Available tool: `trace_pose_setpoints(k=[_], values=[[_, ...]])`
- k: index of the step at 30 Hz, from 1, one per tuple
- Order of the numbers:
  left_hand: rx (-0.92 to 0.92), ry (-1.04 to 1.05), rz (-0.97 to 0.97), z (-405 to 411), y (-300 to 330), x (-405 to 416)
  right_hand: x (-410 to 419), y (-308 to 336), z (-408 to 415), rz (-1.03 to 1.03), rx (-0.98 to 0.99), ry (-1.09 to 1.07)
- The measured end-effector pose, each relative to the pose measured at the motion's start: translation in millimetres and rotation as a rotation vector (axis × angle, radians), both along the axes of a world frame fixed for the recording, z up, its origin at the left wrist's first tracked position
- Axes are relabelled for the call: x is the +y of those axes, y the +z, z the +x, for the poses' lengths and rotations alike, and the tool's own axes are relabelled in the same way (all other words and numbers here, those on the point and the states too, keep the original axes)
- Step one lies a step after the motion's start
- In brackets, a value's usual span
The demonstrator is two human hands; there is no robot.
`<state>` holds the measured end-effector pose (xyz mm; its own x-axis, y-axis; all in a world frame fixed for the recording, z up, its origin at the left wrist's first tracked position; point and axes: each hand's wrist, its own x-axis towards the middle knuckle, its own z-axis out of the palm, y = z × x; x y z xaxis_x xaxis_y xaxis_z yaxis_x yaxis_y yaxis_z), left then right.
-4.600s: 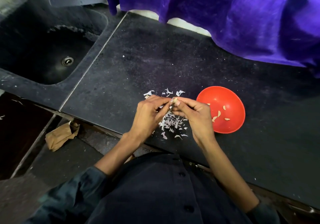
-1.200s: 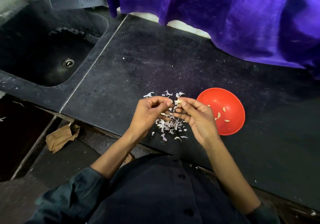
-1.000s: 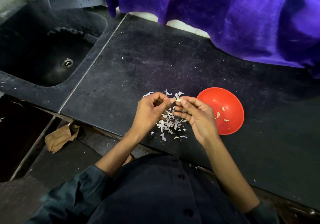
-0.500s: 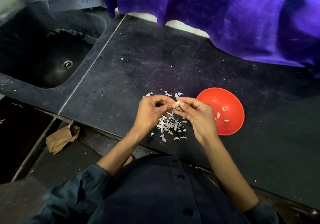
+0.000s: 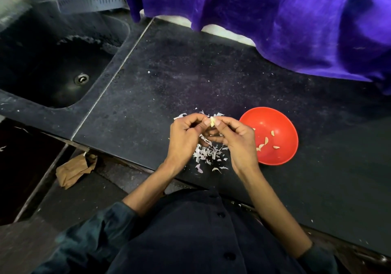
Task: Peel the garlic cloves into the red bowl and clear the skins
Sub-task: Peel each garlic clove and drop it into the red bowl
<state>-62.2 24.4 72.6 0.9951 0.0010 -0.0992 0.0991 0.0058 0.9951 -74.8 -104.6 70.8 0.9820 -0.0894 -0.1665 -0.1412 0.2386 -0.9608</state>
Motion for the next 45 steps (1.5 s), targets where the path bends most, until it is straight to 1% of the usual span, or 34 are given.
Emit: trace_pose_setpoints(k=[5, 8, 10, 14, 17, 21, 24, 28, 31, 35, 40, 45], values=[[0.012, -0.021, 0.033, -4, 0, -3, 2, 2, -1, 0.059, 0.027, 0.027], [0.041, -0.011, 0.006, -3, -1, -3, 1, 2, -2, 0.127, 0.054, 0.046], [0.044, -0.007, 0.0, -3, -2, -1, 1, 4, -3, 0.136, 0.057, 0.056], [0.003, -0.049, -0.038, -2, -3, 6, -3, 5, -2, 0.085, 0.033, 0.046], [-0.076, -0.085, -0.045, 0, 0, 11, -8, 3, -1, 0.112, 0.065, 0.047], [-0.2, -0.085, 0.077, 3, 2, 16, -9, 4, -2, 0.199, 0.152, 0.113], [-0.291, -0.068, 0.181, 7, 1, 19, -9, 5, -3, 0.231, 0.179, 0.144], [-0.336, -0.095, 0.247, 6, 2, 22, -11, 6, -3, 0.17, 0.159, 0.15], [-0.366, -0.129, 0.245, 6, 3, 25, -14, 7, -3, 0.089, 0.126, 0.159], [-0.409, -0.149, 0.315, 5, 2, 26, -13, 9, -4, 0.071, 0.13, 0.162], [-0.524, -0.09, 0.499, 1, -5, 22, -7, 12, -7, 0.198, 0.218, 0.157], [-0.58, -0.049, 0.542, -1, -10, 20, -1, 17, -10, 0.339, 0.305, 0.16]])
